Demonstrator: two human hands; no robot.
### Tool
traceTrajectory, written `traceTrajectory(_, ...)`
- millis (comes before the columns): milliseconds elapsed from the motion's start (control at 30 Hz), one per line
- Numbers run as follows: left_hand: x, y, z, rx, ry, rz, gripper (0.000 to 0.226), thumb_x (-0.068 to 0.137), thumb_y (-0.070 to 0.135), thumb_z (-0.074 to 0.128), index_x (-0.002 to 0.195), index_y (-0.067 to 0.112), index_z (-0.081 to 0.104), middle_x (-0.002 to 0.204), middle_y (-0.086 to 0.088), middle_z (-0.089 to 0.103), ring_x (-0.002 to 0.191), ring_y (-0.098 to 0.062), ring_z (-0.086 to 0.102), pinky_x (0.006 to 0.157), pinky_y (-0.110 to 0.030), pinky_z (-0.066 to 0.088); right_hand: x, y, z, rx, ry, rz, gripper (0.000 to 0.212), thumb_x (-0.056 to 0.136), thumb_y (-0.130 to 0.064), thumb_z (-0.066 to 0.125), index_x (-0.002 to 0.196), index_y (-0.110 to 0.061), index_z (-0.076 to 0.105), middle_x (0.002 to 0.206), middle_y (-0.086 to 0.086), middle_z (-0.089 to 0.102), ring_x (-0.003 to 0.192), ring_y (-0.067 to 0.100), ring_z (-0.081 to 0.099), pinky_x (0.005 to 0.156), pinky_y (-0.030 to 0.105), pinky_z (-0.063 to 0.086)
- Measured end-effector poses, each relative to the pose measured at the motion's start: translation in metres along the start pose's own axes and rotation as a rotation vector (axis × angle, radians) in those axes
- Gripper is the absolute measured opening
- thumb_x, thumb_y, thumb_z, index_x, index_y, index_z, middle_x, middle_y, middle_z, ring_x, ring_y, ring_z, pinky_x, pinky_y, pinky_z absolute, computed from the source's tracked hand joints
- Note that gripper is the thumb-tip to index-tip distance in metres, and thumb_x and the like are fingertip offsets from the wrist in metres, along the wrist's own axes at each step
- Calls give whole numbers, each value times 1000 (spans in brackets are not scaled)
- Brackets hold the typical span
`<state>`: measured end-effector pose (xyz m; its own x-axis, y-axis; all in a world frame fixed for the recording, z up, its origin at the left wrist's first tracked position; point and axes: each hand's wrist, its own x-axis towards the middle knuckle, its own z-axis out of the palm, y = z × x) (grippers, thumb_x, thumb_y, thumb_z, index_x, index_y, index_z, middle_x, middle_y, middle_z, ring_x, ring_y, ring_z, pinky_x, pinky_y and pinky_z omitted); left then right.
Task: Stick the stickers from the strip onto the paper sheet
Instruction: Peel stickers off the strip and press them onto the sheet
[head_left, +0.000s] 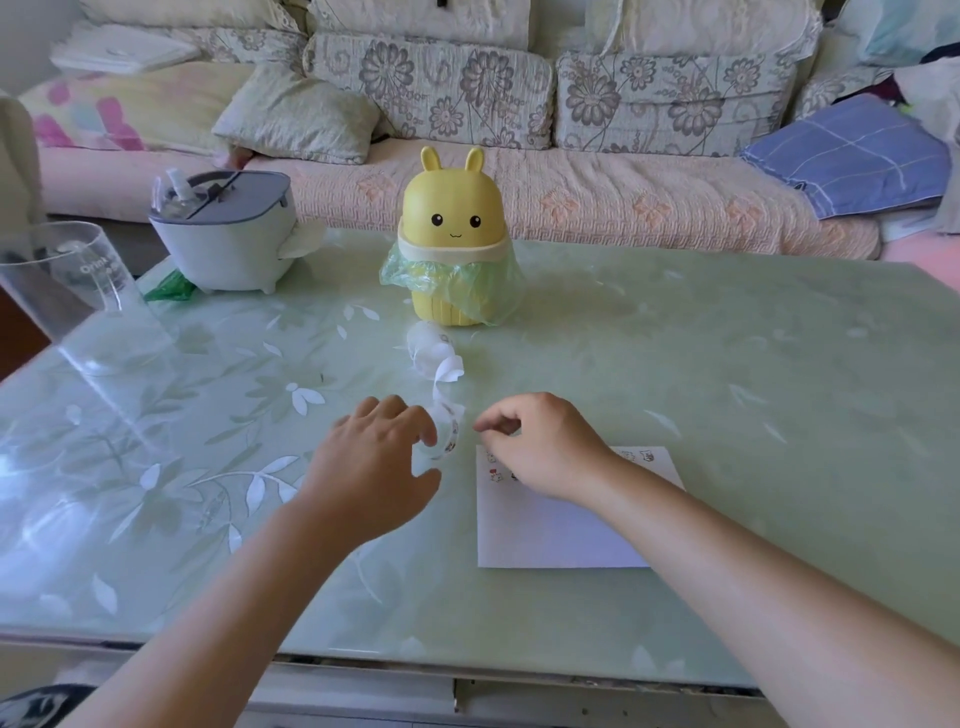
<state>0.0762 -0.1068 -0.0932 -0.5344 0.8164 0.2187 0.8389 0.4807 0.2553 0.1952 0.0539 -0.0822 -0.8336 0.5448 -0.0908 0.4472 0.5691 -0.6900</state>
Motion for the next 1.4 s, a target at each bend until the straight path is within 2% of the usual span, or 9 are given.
traceTrajectory(233,3,-10,-4,-7,-36,-101,8,89,36,62,95,32,66,94,12,65,90,-16,56,69,-28,36,7,-11,9,117,-2,32,13,92,-24,61,91,-32,71,71,-16,65,55,2,61,62,20,49)
traceTrajectory(333,5,-11,-7,-272,-46,-246,19,88,36,67,72,29,57,73,17,62,64,-3,53,54,-21,34,8,-17,8,158,15,38,15,92,-23,60,84,-29,71,61,-15,63,46,0,55,48,15,42)
traceTrajectory(433,10,-10,-12,-558,-64,-349,18,86,31,71,72,24,61,63,4,64,46,-6,44,48,-20,32,9,-24,8,219,24,42,15,93,-28,60,85,-24,71,80,-7,73,55,7,61,41,14,38)
traceTrajectory(533,10,-8,-20,-681,-72,-401,9,87,30,71,85,22,67,67,4,70,47,-5,54,44,-18,34,10,-31,9,293,40,43,17,94,-31,60,87,-21,72,86,-9,74,56,10,60,40,14,37)
traceTrajectory(700,7,-3,-28,-755,-105,-399,15,89,27,71,89,14,63,64,7,72,38,-2,50,37,-15,29,8,-36,12,340,76,3,15,93,-31,67,82,-20,71,62,-18,60,54,8,57,54,17,44)
traceTrajectory(833,6,-2,-29,-749,-152,-358,17,89,28,70,89,16,57,69,7,74,53,-9,63,48,-22,37,9,-35,14,330,177,-33,6,87,-34,74,92,-30,72,89,-14,66,62,-7,53,69,18,43)
traceTrajectory(1133,5,-1,-26,-745,-158,-262,11,90,25,69,85,26,59,70,12,70,56,-8,63,49,-20,39,7,-38,10,506,45,-36,7,92,-21,72,91,-15,75,50,-18,57,45,-1,48,47,10,38)
traceTrajectory(1267,3,1,-21,-833,-52,-307,15,89,28,70,79,18,63,48,21,49,39,-5,35,41,-13,27,6,-40,10,583,62,17,7,92,-19,71,94,-13,73,56,-9,63,44,7,48,43,12,35)
traceTrajectory(1400,4,2,-17,-978,-32,-371,10,88,27,71,82,20,70,61,13,58,54,-7,48,51,-17,35,7,-39,11,562,127,-37,11,89,-16,73,98,-20,69,71,2,67,47,11,52,50,18,43)
